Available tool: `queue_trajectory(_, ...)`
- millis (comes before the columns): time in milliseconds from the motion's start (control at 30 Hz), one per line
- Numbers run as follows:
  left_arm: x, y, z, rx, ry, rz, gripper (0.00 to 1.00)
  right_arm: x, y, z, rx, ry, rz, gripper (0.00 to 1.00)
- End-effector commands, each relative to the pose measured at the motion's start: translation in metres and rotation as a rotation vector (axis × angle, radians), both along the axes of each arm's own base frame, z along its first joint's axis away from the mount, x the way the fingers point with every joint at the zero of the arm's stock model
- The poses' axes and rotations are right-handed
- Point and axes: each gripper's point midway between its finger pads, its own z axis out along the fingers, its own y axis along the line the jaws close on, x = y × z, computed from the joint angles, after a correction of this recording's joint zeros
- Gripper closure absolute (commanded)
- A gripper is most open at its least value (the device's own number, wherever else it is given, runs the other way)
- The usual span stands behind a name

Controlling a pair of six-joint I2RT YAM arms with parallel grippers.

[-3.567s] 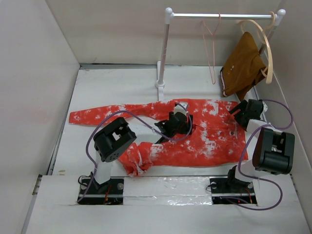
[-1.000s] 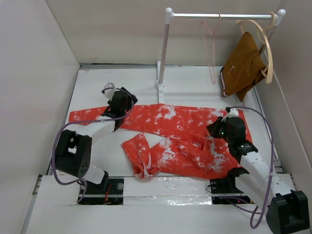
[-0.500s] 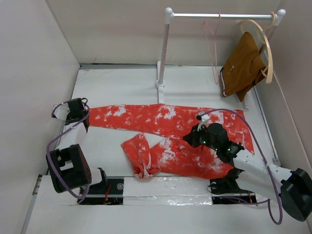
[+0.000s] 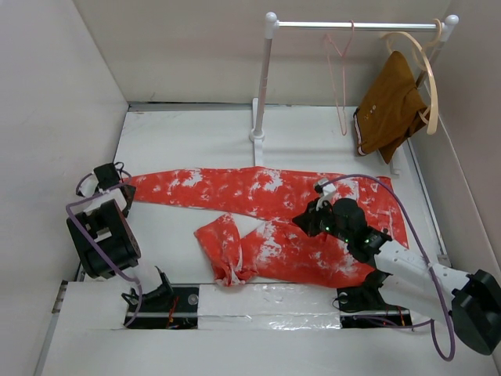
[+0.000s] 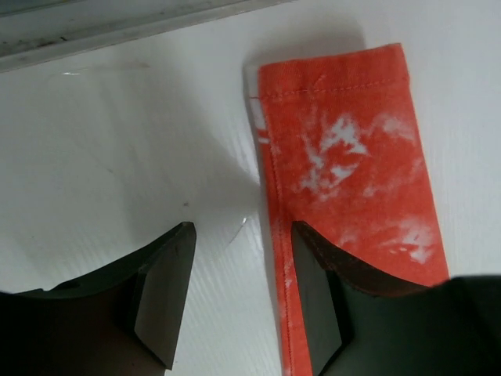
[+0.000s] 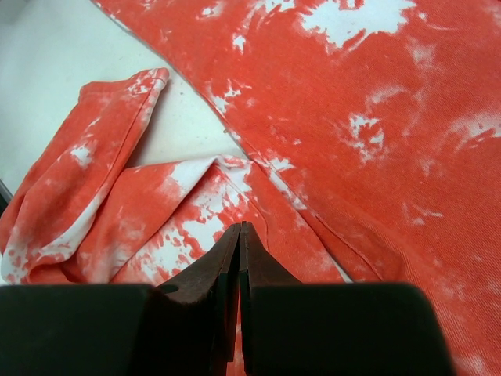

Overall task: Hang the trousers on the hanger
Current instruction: Flatten out the trousers at the center of the board.

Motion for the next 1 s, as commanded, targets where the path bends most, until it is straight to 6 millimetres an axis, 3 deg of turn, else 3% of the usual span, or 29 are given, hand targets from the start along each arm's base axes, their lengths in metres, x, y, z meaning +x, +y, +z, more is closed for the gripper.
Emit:
queue_trajectory(0, 0.005, -0.008, -0.011, -0.037, 0.004, -0.064, 0.49, 0.013, 0.008, 0.026, 0.040, -0.086, -0.001, 0.92)
queue_trajectory(167, 0.012, -0.007, -0.012, -0.035, -0.010, -0.074, 0.53, 0.012, 0.015, 0.022, 0.037, -0.074, 0.023, 0.92)
queue_trajectory(300, 0.018, -0.007, -0.013, -0.034, -0.008, -0.079, 1.00, 0.013, 0.015, 0.020, 0.034, -0.072, 0.020, 0.92)
queue_trajectory(367, 0.030, -0.015, -0.001, 0.002, -0.027, -0.114, 1.00, 0.015, 0.015, 0.021, 0.034, -0.075, 0.016, 0.92)
queue_trajectory(467, 0.056, -0.024, 0.039, 0.063, -0.102, -0.167, 1.00, 0.014, 0.019, 0.020, 0.033, -0.073, 0.028, 0.92)
queue_trajectory(500, 0.072, -0.026, 0.066, 0.079, -0.162, -0.186, 1.00, 0.014, 0.020, 0.019, 0.030, -0.067, 0.028, 0.92)
queue_trajectory(567, 0.092, -0.034, 0.097, 0.095, -0.224, -0.220, 1.00, 0.016, 0.020, 0.019, 0.027, -0.067, 0.022, 0.92)
queue_trajectory(600, 0.111, -0.044, 0.128, 0.114, -0.277, -0.255, 1.00, 0.017, 0.020, 0.017, 0.022, -0.062, 0.021, 0.92)
queue_trajectory(733, 0.141, -0.060, 0.188, 0.174, -0.332, -0.301, 1.00, 0.019, 0.020, 0.014, 0.012, -0.059, 0.013, 0.92)
queue_trajectory(833, 0.145, -0.065, 0.202, 0.169, -0.341, -0.316, 1.00, 0.020, 0.019, 0.015, 0.011, -0.063, 0.009, 0.92)
queue_trajectory(967, 0.118, -0.048, 0.165, 0.169, -0.274, -0.253, 0.99, 0.018, 0.019, 0.019, 0.014, -0.070, 0.016, 0.92)
